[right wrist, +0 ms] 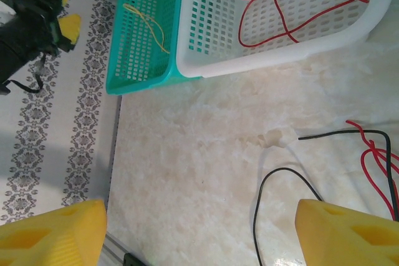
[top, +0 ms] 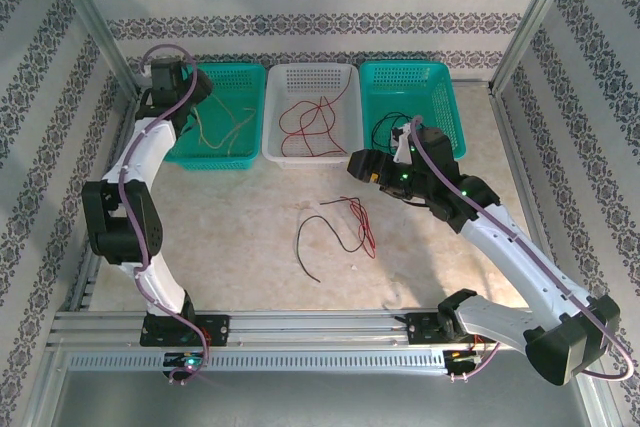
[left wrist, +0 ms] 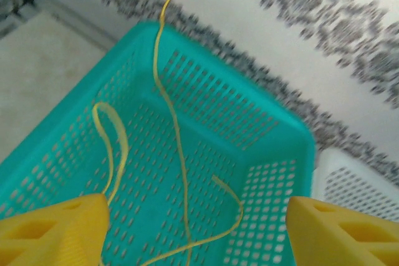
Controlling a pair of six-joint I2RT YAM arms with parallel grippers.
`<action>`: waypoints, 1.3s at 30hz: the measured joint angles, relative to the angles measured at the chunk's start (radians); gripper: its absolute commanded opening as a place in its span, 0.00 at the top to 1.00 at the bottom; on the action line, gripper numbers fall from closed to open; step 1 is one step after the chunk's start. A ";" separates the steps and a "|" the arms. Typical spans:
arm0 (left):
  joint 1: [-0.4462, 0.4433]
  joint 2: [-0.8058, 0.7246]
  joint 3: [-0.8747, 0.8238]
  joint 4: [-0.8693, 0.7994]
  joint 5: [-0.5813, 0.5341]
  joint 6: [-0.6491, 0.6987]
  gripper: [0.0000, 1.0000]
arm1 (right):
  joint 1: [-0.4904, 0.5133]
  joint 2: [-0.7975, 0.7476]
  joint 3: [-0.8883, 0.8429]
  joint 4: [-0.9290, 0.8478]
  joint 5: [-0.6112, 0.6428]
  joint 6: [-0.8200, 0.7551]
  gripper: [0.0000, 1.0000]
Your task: Untangle the cables
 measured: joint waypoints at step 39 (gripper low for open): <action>-0.452 -0.665 -0.491 -0.134 0.415 -0.033 0.53 | -0.039 0.503 -0.110 -0.076 0.155 -0.216 0.65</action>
